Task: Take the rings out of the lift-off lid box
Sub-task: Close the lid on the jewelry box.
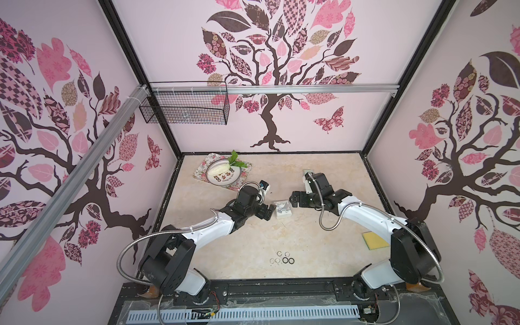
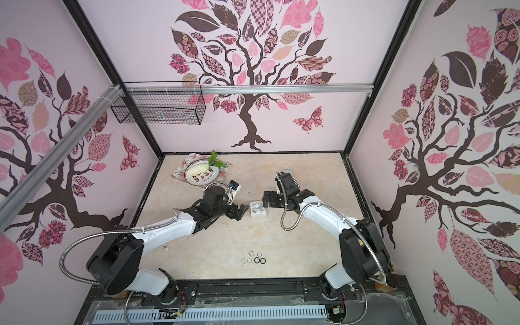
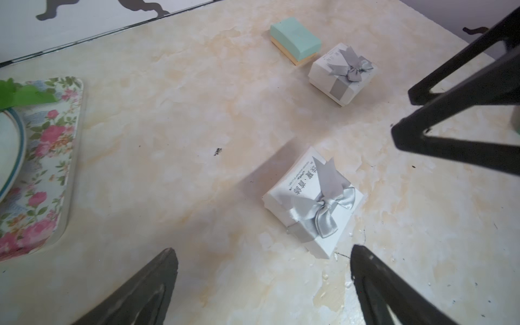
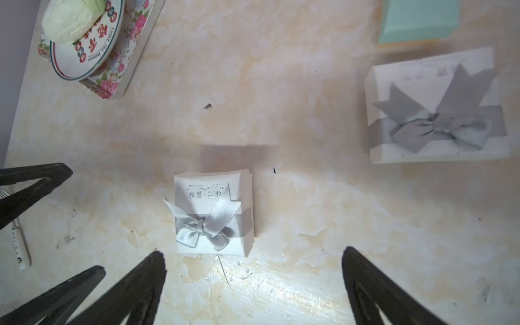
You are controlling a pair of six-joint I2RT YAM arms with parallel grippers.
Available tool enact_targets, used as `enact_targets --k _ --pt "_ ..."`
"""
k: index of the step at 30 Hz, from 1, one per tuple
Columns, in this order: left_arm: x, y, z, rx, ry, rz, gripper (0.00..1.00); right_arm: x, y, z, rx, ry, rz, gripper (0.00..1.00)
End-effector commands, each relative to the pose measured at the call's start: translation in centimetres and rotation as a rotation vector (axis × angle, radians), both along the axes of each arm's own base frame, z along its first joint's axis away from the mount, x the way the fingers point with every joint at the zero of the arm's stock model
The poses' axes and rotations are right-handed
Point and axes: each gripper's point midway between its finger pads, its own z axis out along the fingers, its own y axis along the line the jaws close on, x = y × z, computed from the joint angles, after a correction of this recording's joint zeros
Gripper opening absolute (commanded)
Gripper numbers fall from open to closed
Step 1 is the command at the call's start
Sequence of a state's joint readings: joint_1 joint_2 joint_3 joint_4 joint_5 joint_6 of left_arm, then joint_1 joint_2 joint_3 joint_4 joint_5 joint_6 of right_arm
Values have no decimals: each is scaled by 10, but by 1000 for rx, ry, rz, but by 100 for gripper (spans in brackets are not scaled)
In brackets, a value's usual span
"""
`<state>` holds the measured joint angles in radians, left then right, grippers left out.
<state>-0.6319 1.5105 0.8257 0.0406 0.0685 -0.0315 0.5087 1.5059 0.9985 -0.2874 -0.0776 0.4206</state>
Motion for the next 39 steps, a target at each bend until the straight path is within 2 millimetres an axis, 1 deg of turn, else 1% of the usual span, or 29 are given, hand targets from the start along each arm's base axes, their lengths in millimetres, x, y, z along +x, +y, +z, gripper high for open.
enact_targets --k 1,6,13,17,24,27,29,34,36,38,39 --pt "11 -7 -2 35 8 -3 98 9 9 -6 10 -15 24 100" --pt "26 -18 -17 55 35 -2 98 14 14 -25 5 12 33 100" --pt "40 -19 -38 81 68 27 98 19 21 -46 -4 70 53 100" --pt "41 -16 -50 85 93 41 98 17 25 -58 -11 116 66 100" --pt "40 -10 -68 96 126 53 98 13 22 -78 -25 152 50 100" --pt "39 -12 -71 93 133 49 98 12 21 -85 -30 169 47 100" --pt "38 -11 -72 92 137 49 98 12 22 -89 -36 176 46 97" --pt "36 -10 -73 88 139 50 98 12 19 -91 -62 179 40 95" --pt "34 -9 -70 84 137 52 98 13 18 -90 -72 179 40 95" --pt "33 -8 -64 79 127 55 98 15 17 -82 -77 161 39 96" --pt "32 -6 -58 77 117 59 98 16 17 -76 -79 149 42 99"
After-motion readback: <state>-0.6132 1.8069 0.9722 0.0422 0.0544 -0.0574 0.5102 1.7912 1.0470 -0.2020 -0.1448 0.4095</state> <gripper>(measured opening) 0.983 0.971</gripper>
